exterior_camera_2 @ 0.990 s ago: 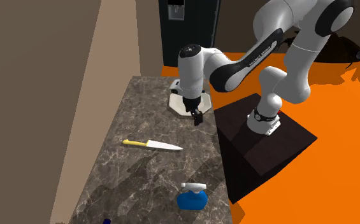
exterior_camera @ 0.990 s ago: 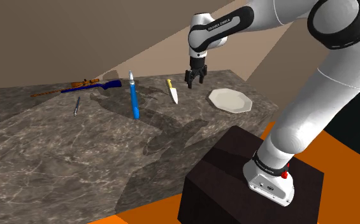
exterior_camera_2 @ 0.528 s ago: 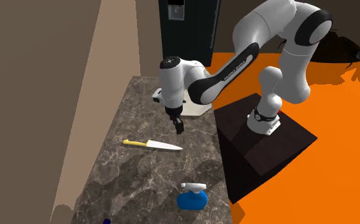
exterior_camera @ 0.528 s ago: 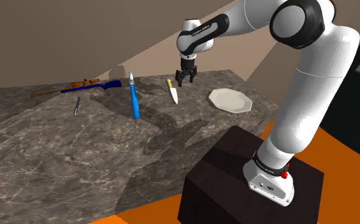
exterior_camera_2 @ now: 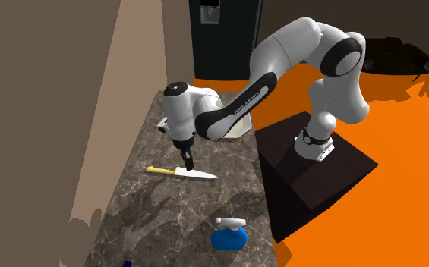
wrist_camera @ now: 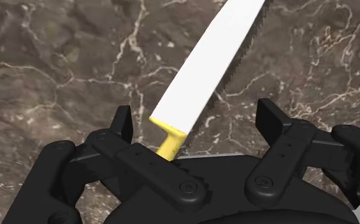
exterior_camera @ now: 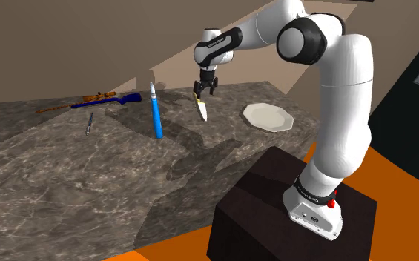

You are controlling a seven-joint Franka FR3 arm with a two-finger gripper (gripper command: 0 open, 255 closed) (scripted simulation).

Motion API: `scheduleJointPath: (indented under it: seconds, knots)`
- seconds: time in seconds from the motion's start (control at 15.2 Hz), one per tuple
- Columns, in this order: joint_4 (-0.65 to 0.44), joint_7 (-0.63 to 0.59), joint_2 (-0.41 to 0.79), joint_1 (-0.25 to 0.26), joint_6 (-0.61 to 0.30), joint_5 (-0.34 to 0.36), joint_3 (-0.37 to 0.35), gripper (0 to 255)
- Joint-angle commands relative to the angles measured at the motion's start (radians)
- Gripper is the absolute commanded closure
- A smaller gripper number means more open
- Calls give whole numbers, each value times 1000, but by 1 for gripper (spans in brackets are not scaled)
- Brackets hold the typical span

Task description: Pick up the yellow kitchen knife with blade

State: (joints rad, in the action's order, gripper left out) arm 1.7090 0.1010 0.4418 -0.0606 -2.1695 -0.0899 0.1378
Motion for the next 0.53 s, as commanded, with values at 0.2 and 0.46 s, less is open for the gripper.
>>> scheduleJointPath:
  seconds: [0.2, 0.46]
  knots:
    - [-254, 9, 198, -33, 20, -32, -9, 0]
    - [-240, 12, 223, -35, -20, -36, -12, 0]
